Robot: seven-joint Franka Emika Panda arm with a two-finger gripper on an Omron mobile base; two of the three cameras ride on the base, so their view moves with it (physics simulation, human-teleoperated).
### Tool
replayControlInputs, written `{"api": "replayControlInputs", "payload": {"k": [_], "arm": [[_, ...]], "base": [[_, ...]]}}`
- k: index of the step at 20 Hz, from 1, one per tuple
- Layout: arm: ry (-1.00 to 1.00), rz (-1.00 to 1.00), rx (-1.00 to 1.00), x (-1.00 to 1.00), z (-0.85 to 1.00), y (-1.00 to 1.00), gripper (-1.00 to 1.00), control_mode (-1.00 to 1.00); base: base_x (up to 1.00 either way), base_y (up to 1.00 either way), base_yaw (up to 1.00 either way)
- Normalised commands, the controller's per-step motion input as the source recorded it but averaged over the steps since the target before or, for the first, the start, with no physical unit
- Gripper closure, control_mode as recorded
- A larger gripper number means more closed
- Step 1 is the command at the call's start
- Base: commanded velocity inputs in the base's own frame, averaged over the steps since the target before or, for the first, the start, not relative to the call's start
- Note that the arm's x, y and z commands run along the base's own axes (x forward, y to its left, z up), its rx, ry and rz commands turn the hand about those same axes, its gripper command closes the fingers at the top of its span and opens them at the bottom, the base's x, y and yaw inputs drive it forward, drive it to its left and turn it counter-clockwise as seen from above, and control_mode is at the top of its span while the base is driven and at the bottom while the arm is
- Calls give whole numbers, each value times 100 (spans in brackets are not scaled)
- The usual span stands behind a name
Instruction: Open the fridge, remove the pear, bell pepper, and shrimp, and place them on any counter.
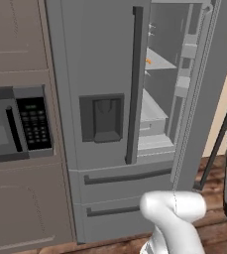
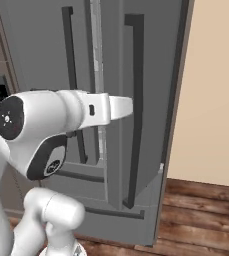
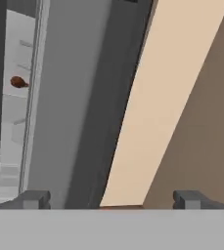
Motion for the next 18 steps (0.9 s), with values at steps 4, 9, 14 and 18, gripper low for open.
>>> {"api": "replayControlInputs", "payload": {"k": [4,9,14,18], "arm": [[42,-21,-38,-3,9,100,-100,-100],[43,-15,-42,31,-8,99,-100,-100],[28,-1,-20,45,-22,41,-100,-100],[21,-2,-15,65,-9,92,-100,-100]], "base": [[0,0,0],[0,0,0],[0,0,0],[0,0,0]]}}
